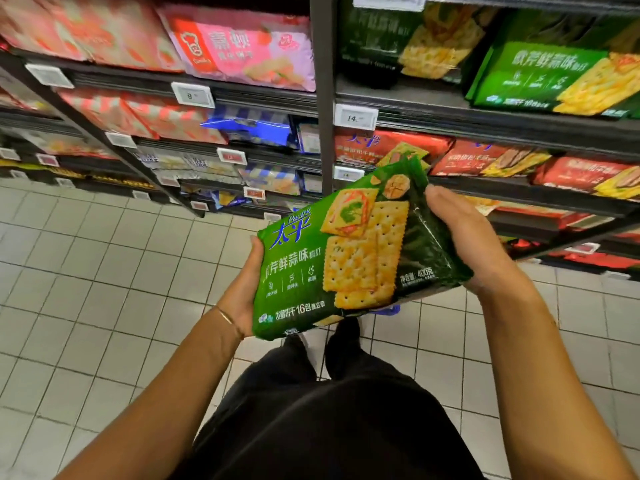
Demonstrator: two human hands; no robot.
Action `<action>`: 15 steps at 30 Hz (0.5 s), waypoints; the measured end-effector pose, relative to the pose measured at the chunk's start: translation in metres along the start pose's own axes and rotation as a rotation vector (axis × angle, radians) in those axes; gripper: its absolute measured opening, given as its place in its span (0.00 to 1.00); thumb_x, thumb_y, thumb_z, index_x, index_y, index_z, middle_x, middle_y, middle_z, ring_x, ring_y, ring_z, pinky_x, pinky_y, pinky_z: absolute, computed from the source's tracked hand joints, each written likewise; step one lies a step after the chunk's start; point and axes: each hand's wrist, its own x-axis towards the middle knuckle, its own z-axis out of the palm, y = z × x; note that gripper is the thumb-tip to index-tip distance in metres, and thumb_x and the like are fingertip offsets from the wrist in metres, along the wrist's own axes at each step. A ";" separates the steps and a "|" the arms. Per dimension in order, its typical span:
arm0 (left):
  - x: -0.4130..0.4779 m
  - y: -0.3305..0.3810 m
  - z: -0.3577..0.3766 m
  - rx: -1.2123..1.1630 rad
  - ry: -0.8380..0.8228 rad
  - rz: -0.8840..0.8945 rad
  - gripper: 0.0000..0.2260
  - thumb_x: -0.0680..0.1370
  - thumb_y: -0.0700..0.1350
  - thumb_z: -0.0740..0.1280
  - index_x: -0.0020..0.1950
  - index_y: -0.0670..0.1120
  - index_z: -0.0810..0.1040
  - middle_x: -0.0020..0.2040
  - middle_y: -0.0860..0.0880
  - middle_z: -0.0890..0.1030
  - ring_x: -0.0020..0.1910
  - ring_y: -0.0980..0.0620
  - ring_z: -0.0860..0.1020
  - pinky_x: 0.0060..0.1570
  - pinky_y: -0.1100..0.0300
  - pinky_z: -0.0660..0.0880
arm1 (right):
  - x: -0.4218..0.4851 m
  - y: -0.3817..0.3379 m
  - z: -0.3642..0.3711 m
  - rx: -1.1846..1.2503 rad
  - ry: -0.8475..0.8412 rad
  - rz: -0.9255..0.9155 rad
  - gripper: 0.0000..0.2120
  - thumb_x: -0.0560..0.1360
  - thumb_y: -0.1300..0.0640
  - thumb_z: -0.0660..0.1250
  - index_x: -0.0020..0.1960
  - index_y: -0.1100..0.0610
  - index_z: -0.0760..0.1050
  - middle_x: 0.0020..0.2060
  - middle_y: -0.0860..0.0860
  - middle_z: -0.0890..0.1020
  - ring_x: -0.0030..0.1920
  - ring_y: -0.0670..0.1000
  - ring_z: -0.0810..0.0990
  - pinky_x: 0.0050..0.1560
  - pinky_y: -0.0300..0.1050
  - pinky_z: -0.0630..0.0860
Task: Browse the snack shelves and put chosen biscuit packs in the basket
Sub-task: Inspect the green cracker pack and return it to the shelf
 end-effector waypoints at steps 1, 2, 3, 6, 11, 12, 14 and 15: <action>-0.003 0.000 -0.004 0.003 0.012 -0.003 0.39 0.73 0.77 0.57 0.63 0.48 0.85 0.63 0.39 0.83 0.58 0.39 0.84 0.52 0.42 0.82 | -0.005 0.003 0.003 0.005 0.014 -0.001 0.11 0.84 0.49 0.64 0.61 0.49 0.82 0.51 0.45 0.88 0.53 0.47 0.87 0.47 0.39 0.82; -0.006 -0.001 -0.008 0.002 0.021 -0.017 0.40 0.73 0.78 0.55 0.62 0.48 0.86 0.63 0.39 0.83 0.57 0.39 0.85 0.51 0.42 0.82 | -0.010 0.006 0.004 0.011 0.025 -0.001 0.10 0.85 0.51 0.63 0.59 0.49 0.82 0.50 0.44 0.88 0.51 0.46 0.87 0.44 0.37 0.82; -0.009 -0.001 -0.012 0.002 0.030 -0.032 0.41 0.72 0.79 0.54 0.61 0.47 0.86 0.62 0.39 0.83 0.56 0.38 0.85 0.50 0.41 0.82 | -0.016 0.010 0.006 0.022 0.030 0.001 0.09 0.85 0.52 0.63 0.58 0.49 0.82 0.49 0.45 0.89 0.50 0.46 0.88 0.42 0.37 0.82; -0.026 -0.003 -0.022 0.037 0.047 -0.047 0.45 0.71 0.80 0.51 0.61 0.47 0.86 0.63 0.38 0.83 0.58 0.37 0.84 0.52 0.41 0.82 | -0.039 0.017 0.015 0.109 0.060 0.010 0.12 0.85 0.53 0.62 0.54 0.48 0.85 0.48 0.49 0.89 0.47 0.49 0.88 0.38 0.40 0.82; -0.063 0.000 -0.049 0.116 -0.033 0.011 0.38 0.75 0.76 0.54 0.62 0.49 0.86 0.64 0.39 0.83 0.59 0.39 0.84 0.49 0.44 0.83 | -0.086 0.037 0.036 0.234 0.134 0.042 0.13 0.84 0.53 0.63 0.64 0.52 0.82 0.59 0.57 0.86 0.58 0.58 0.86 0.57 0.57 0.83; -0.071 0.001 -0.054 0.130 -0.048 0.034 0.37 0.75 0.76 0.55 0.63 0.49 0.85 0.65 0.39 0.82 0.60 0.39 0.83 0.50 0.44 0.83 | -0.095 0.043 0.040 0.256 0.148 0.049 0.15 0.84 0.52 0.63 0.67 0.54 0.80 0.61 0.59 0.85 0.60 0.60 0.84 0.62 0.60 0.80; -0.086 0.003 -0.063 0.175 -0.081 0.073 0.35 0.76 0.75 0.57 0.65 0.50 0.83 0.66 0.39 0.81 0.61 0.39 0.82 0.51 0.45 0.83 | -0.113 0.054 0.046 0.295 0.161 0.050 0.16 0.84 0.52 0.63 0.70 0.55 0.78 0.62 0.59 0.84 0.63 0.62 0.83 0.66 0.63 0.78; -0.093 0.003 -0.066 0.193 -0.098 0.083 0.35 0.76 0.74 0.57 0.66 0.50 0.83 0.66 0.39 0.81 0.62 0.38 0.82 0.51 0.44 0.83 | -0.122 0.059 0.049 0.308 0.166 0.053 0.16 0.84 0.51 0.64 0.69 0.54 0.79 0.62 0.59 0.84 0.62 0.61 0.84 0.65 0.62 0.79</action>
